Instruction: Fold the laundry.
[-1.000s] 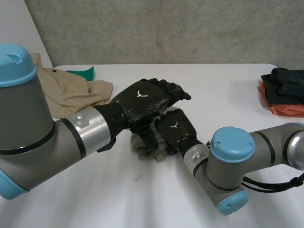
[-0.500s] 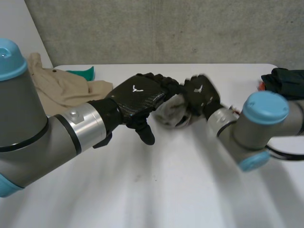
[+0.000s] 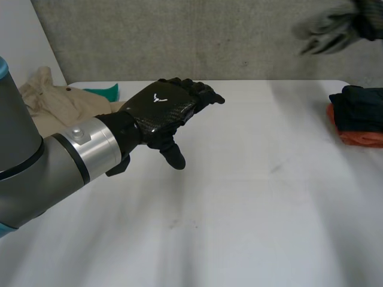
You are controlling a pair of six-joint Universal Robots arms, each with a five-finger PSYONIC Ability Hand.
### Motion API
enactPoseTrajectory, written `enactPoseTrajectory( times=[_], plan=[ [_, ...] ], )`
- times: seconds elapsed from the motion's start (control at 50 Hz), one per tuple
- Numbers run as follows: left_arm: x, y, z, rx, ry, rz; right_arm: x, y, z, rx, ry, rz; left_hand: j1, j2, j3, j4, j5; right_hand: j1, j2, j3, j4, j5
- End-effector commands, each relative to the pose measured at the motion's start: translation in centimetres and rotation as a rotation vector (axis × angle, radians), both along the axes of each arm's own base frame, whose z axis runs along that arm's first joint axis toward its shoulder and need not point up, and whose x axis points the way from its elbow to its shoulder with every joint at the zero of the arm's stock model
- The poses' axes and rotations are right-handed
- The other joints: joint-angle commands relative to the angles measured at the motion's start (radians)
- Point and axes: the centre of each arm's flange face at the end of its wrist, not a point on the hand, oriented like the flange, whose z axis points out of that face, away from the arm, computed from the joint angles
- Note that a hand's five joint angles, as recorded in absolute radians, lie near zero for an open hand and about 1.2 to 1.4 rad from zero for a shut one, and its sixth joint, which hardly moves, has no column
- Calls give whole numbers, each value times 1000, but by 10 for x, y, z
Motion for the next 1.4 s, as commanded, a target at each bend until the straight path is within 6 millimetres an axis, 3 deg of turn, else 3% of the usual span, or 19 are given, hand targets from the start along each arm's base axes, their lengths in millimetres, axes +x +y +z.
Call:
enactPoseTrajectory(
  times=[0.02, 0.12, 0.2, 0.32, 0.42, 0.56, 0.68, 0.76, 0.9, 0.96, 1.02, 1.08, 1.16, 1.18, 1.2, 1.24, 1.26, 1.3, 1.4],
  plan=[
    [0, 0, -2, 5, -3, -1, -77, -26, -43, 2, 36, -45, 12, 7, 0, 5, -11, 490, 241, 215, 210, 291],
    [-1, -1, -4, 8, -6, -2, -128, -34, -114, 117, 4, -78, 15, 10, 3, 8, -9, 490, 241, 215, 210, 291],
    [-1, -1, -5, 12, -8, -2, -145, -30, -175, 236, -14, -92, 15, 10, 3, 8, -9, 490, 241, 215, 210, 291],
    [-1, 0, -8, 20, -13, -4, -151, -13, -214, 336, 10, -69, 15, 10, 3, 8, -9, 490, 241, 215, 210, 291],
    [-2, 3, -9, 25, -14, -10, -156, -7, -194, 326, 17, -76, 15, 10, 3, 8, -9, 415, 166, 140, 135, 216],
    [-3, 5, -9, 25, -14, -14, -151, 4, -161, 350, -17, -99, 12, 7, 0, 6, -11, -732, -981, -1007, -1012, -931],
    [-3, 5, -8, 21, -12, -14, -165, 28, -112, 456, -106, -192, 12, 7, 0, 5, -11, -732, -981, -1007, -1012, -931],
    [-2, 6, -7, 20, -11, -14, -192, 55, -94, 586, -173, -274, 7, 1, -6, 0, -17, -732, -981, -1007, -1012, -931],
    [-2, 4, -3, 25, 4, -9, -274, 99, -82, 753, -160, -550, 4, -2, -9, -3, -20, -732, -981, -1007, -1012, -931],
    [-1, 3, -1, 25, 11, -4, -317, 109, -48, 684, -38, -784, 1, -5, -11, -6, -23, -732, -981, -1007, -1012, -931],
    [0, 2, 0, 19, 14, -1, -333, 105, -12, 563, 62, -990, 1, -5, -11, -6, -23, -732, -981, -1007, -1012, -931],
    [3, -5, 4, 7, 20, 19, -312, 94, 17, 460, 77, -1031, 1, -5, -11, -6, -23, -732, -981, -1007, -1012, -931],
    [13, -21, 15, -47, 41, 74, -226, 82, 68, 255, 71, -861, 27, 22, 15, 20, 3, -732, -981, -1007, -1012, -931],
    [15, -24, 17, -55, 44, 91, -183, 87, 85, 195, 47, -757, 30, 25, 18, 23, 6, -732, -981, -1007, -1012, -931],
    [19, -33, 23, -86, 57, 138, -161, 91, 90, 176, 34, -705, 30, 25, 18, 23, 6, -732, -981, -1007, -1012, -931],
    [26, -44, 29, -121, 73, 204, -123, 101, 94, 155, 4, -598, 27, 22, 15, 20, 3, -732, -981, -1007, -1012, -931],
    [29, -49, 32, -139, 80, 237, -83, 114, 94, 145, -28, -472, 24, 19, 12, 17, 0, -732, -981, -1007, -1012, -931],
    [39, -65, 39, -195, 105, 338, -50, 130, 92, 145, -45, -362, 7, 1, -6, 0, -17, -732, -981, -1007, -1012, -931],
    [61, -111, 40, -299, 141, 475, 57, 183, 46, 254, -55, -9, 12, 7, 0, 5, -12, -732, -981, -1007, -1012, -931]
  ],
)
